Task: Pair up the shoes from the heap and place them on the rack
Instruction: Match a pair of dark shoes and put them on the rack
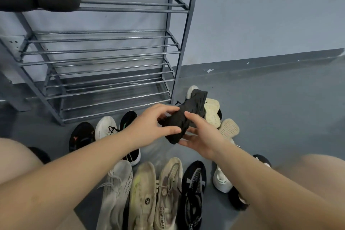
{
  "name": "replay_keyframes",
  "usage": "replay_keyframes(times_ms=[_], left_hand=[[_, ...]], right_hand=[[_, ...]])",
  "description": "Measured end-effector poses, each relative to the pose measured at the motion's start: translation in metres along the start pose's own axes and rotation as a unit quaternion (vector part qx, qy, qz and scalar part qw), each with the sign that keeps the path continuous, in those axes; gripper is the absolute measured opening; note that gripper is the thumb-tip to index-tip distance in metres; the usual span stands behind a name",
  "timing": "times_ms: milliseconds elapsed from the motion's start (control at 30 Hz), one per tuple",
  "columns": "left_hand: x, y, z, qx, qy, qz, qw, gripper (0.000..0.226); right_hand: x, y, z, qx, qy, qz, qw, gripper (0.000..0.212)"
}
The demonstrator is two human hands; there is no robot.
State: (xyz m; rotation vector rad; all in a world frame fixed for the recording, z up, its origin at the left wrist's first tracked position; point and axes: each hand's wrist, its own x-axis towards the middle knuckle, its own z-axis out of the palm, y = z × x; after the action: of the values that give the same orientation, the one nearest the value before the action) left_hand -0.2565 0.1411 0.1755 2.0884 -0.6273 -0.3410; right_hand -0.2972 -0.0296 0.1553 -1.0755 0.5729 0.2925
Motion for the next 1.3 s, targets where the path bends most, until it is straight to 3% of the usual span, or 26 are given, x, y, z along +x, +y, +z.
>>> replay_keyframes(times_ms=[67, 133, 200, 233, 333, 500, 667, 733, 833, 933, 1000, 1067, 1167, 1300], left_hand=[[0.003, -0.002, -0.001, -0.04, 0.007, -0.049, 0.998, 0.061], [0.004, -0.005, -0.002, -0.115, -0.027, -0.154, 0.981, 0.072], [0.003, -0.007, -0.003, -0.235, -0.104, -0.246, 0.935, 0.088], [0.001, -0.009, -0.003, -0.276, -0.14, -0.262, 0.914, 0.086], [-0.002, -0.007, -0.001, -0.336, -0.159, -0.228, 0.9, 0.058], [-0.003, -0.006, 0.005, -0.344, -0.098, -0.192, 0.914, 0.043], [-0.013, 0.0, 0.01, -0.148, -0.067, -0.144, 0.976, 0.079], [-0.016, -0.001, 0.012, -0.056, -0.065, -0.135, 0.987, 0.091], [-0.017, -0.005, 0.013, -0.024, -0.085, -0.124, 0.988, 0.1], [-0.011, -0.01, 0.01, -0.125, -0.067, -0.189, 0.972, 0.092], [-0.007, -0.016, 0.007, -0.273, -0.082, -0.253, 0.924, 0.073], [-0.006, -0.021, 0.005, -0.328, -0.101, -0.27, 0.9, 0.047], [-0.006, -0.026, 0.008, -0.335, -0.074, -0.253, 0.904, 0.03], [-0.005, -0.023, 0.015, -0.319, -0.033, -0.234, 0.918, 0.044]], right_hand=[[-0.003, -0.001, -0.003, 0.005, -0.026, -0.005, 1.0, 0.063], [-0.007, -0.001, -0.003, 0.007, -0.056, -0.012, 0.998, 0.052], [-0.012, -0.001, -0.003, 0.001, -0.081, -0.022, 0.997, 0.034], [-0.012, 0.0, -0.005, 0.0, -0.094, -0.027, 0.995, 0.041], [-0.01, 0.001, -0.009, -0.018, -0.124, -0.036, 0.991, 0.079], [-0.011, -0.007, -0.011, -0.072, -0.128, -0.089, 0.985, 0.077], [-0.012, -0.007, -0.007, -0.119, -0.078, -0.144, 0.979, 0.05], [-0.011, -0.002, -0.007, -0.123, -0.064, -0.135, 0.981, 0.05], [-0.01, 0.0, -0.008, -0.121, -0.069, -0.118, 0.983, 0.048], [-0.01, -0.001, -0.011, -0.097, -0.09, -0.102, 0.986, 0.048], [-0.011, -0.001, -0.011, -0.089, -0.113, -0.084, 0.986, 0.05], [-0.012, -0.001, -0.011, -0.094, -0.138, -0.068, 0.984, 0.051], [-0.011, -0.004, -0.014, -0.122, -0.148, -0.058, 0.98, 0.052], [-0.01, -0.001, -0.02, -0.156, -0.098, -0.05, 0.982, 0.05]])
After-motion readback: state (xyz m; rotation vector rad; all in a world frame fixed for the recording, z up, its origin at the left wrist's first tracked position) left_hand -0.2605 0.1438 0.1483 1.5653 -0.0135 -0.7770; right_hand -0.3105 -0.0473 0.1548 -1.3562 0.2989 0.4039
